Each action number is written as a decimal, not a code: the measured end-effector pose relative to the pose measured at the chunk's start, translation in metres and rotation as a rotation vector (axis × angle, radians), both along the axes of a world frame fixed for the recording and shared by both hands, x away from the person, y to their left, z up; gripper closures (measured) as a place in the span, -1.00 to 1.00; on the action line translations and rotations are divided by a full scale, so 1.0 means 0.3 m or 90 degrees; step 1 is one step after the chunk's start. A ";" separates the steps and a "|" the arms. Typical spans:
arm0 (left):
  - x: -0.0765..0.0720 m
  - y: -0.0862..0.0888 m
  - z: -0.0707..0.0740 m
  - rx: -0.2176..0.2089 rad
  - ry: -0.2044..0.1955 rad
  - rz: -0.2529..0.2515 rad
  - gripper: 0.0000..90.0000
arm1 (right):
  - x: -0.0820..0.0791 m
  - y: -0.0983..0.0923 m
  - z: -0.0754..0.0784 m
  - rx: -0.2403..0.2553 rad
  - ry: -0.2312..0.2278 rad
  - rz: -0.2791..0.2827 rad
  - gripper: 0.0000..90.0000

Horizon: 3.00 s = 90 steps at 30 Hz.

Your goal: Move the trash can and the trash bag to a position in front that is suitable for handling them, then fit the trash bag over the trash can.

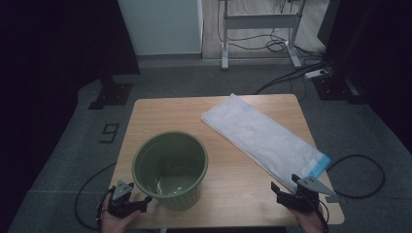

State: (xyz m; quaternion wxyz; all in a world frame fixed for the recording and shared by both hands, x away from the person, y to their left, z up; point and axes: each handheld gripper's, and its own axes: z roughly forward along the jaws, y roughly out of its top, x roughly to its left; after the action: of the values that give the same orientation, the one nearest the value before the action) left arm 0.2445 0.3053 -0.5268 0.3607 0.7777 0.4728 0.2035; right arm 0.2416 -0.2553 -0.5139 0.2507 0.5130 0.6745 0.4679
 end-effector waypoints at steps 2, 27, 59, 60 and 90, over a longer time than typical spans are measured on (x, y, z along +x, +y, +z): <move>0.005 -0.002 0.009 0.006 -0.004 -0.004 -0.75 | -0.002 0.000 0.003 0.006 0.001 0.003 -0.73; -0.071 -0.127 0.090 -0.008 -0.050 -0.205 -0.99 | 0.004 -0.063 0.028 0.011 -0.028 -0.002 -0.71; 0.107 -0.389 0.085 -0.016 -0.030 -0.271 -0.87 | -0.009 -0.074 0.020 0.013 -0.026 -0.011 -0.71; 0.110 -0.400 0.081 -0.014 -0.030 -0.269 -0.87 | -0.008 -0.074 0.018 0.011 -0.023 -0.013 -0.71; 0.064 -0.220 0.065 -0.012 -0.030 -0.183 -0.85 | 0.267 0.161 0.027 -0.055 0.053 -0.004 -0.71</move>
State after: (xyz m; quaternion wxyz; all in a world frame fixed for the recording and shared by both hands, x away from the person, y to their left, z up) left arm 0.2639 0.2393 -0.5075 0.4046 0.8291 0.3495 0.1636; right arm 0.3216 -0.2072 -0.5057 0.2456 0.5230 0.7022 0.4160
